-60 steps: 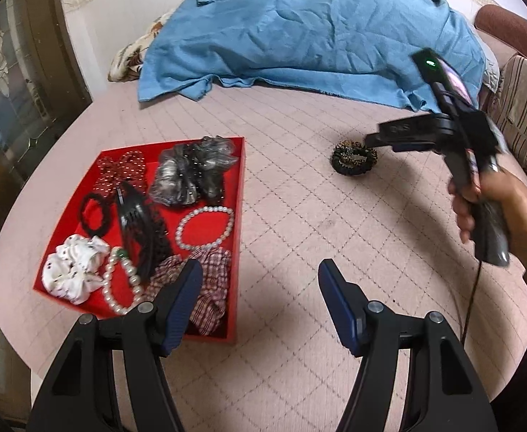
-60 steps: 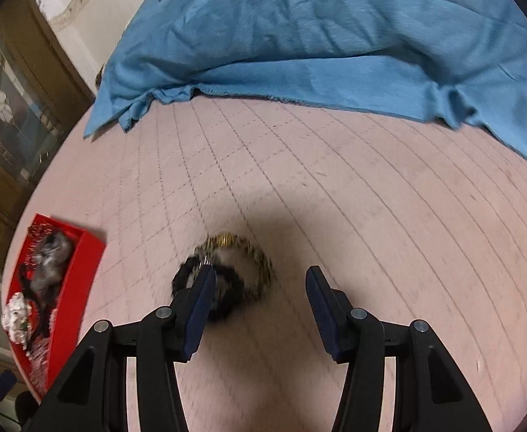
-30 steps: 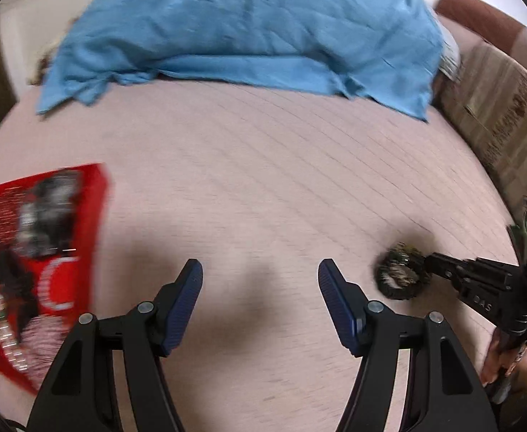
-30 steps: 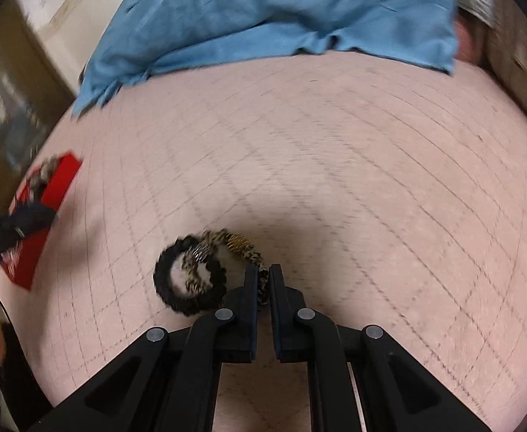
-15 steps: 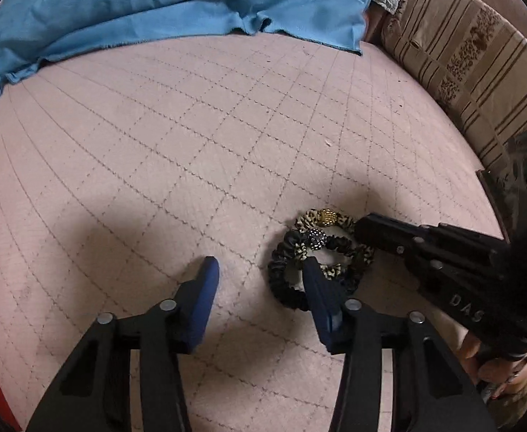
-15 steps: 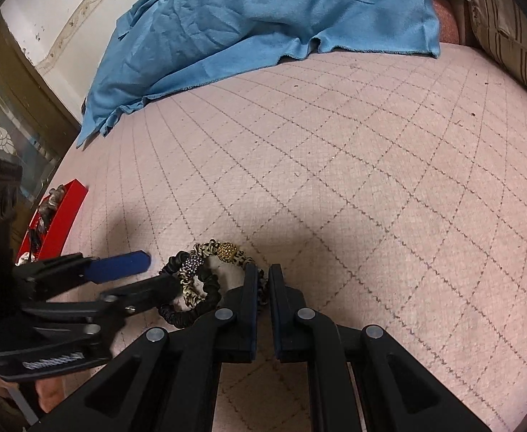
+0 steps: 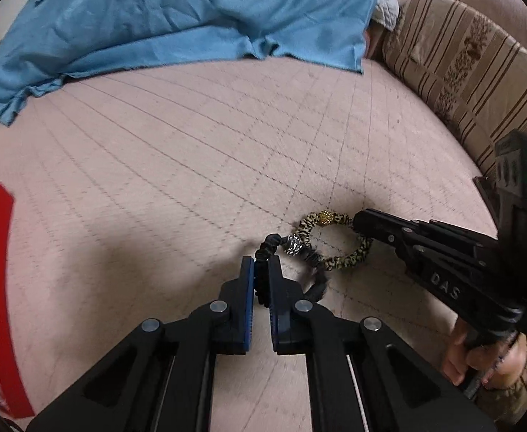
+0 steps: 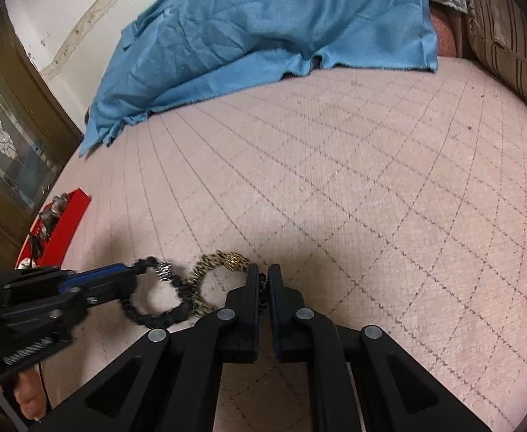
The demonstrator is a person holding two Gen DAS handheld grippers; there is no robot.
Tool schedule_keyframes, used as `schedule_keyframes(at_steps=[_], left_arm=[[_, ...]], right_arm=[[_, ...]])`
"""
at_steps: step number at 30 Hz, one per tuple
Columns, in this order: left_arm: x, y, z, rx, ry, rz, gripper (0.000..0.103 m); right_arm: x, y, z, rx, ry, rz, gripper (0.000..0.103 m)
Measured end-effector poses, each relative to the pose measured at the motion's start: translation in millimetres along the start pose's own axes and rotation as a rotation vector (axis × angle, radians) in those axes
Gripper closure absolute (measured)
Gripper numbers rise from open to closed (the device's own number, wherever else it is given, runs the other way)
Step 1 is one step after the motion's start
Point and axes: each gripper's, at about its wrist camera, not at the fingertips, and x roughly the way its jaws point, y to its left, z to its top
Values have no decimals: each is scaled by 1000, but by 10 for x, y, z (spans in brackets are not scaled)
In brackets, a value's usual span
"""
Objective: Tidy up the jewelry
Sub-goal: 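Pull the black bead bracelet off with left tool while right tool holds gold bracelet, then carry the black and gold bead bracelets over the red tray with both tools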
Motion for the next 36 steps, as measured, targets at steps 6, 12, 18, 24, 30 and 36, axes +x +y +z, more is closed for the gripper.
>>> schedule_keyframes(at_steps=[6,12,18,24,30,36], left_arm=[[-394,152,-121,-37,-43,25,96],[-783,285,-272,-65,-94,56,96],[-1067,388,-373,-95,-138,73,96],[-1183,473,-512,-128,-142,69,96],[-1234,532,-626,-142,-135,76,96],[-1367,633,-679,-169,-158,93,96]], right_arm=[[-206,29,43,32,-47,24,97],[-533,185,94,38,-94,50,98],[-779,440,106,-28,-108,36,98],[-481,289,-81,-25,30,-81,81],[-138,92,-263,5,123,-134,78],[-192,81,-244,32,92,-122,97]])
